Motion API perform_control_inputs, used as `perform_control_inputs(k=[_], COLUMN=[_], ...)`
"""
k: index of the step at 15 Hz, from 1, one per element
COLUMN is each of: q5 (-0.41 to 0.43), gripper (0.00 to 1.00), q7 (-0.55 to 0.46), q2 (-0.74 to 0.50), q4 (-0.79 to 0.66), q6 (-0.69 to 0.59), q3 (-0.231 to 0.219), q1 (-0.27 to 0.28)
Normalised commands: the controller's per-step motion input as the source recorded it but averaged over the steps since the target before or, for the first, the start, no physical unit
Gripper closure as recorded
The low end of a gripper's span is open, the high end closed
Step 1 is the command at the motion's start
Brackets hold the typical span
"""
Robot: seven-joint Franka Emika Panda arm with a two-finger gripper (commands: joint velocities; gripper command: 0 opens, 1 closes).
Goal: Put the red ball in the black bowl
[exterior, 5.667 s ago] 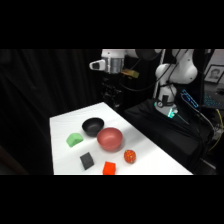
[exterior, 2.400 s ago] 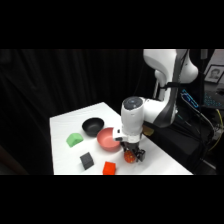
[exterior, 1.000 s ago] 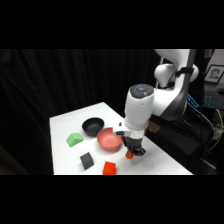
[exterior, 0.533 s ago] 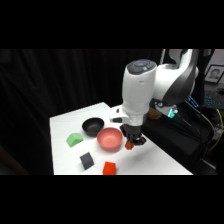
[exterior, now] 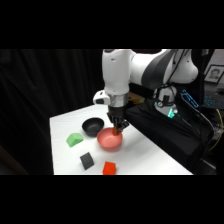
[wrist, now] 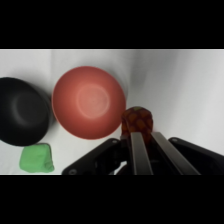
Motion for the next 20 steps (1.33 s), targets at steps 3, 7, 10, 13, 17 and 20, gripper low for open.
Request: perform_control_inputs(k=[3,7,10,13,17,20], q5=[0.067,0.094,0.134,0.16,0.117,0.119], gripper=[0.98,0.98,0.98,0.98,0.98,0.98], q7=[-0.33,-0.3,-0.26,-0.22,-0.09,-0.01], q2=[-0.1,-0.03,0.07,0.13,0.21,0.26], q4=[0.06,0.1,0.16,0.19,0.22,0.24], q6=[-0.05,0.03,0.07,0.13,0.2,0.18], q3=[-0.075,-0.094,-0.09,-0.074,-0.063,-0.037], q1=[-0.233,-0.204,-0.168,-0.135,-0.089,-0.052])
